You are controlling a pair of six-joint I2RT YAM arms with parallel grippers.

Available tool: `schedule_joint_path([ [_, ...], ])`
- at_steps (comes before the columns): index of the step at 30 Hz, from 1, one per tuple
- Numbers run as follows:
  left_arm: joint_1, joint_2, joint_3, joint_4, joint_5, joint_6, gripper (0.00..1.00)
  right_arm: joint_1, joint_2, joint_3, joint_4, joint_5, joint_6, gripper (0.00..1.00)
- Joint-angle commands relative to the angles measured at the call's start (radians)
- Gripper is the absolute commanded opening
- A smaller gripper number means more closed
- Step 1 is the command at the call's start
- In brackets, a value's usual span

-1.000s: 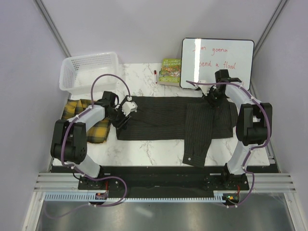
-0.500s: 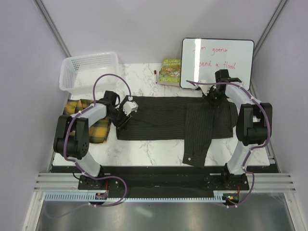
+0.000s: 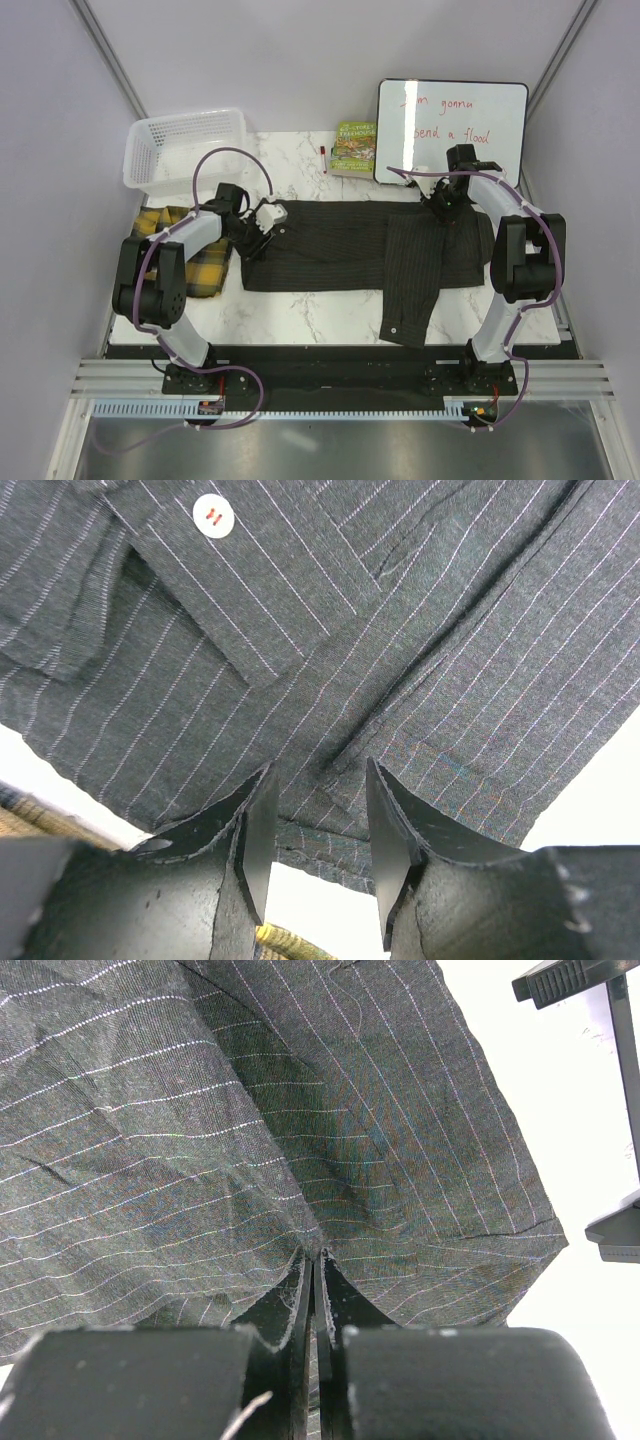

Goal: Fold and stack the long sleeve shirts
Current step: Fold the shirt

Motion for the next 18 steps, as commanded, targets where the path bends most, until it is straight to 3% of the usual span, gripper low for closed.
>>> schedule_joint_path([
  [1, 0.003, 0.013, -0.009, 0.006, 0.027, 0.005, 0.48, 0.004, -0.029, -0.004, 0.01, 0.003, 0.009, 0.04],
  [7, -0.003, 0.033, -0.017, -0.007, 0.03, 0.016, 0.45, 0.004, -0.031, -0.002, 0.008, 0.008, 0.009, 0.04],
  [18, -0.003, -0.11, -0.015, -0.076, 0.068, 0.013, 0.11, 0.004, -0.054, -0.021, 0.001, 0.017, -0.001, 0.03],
])
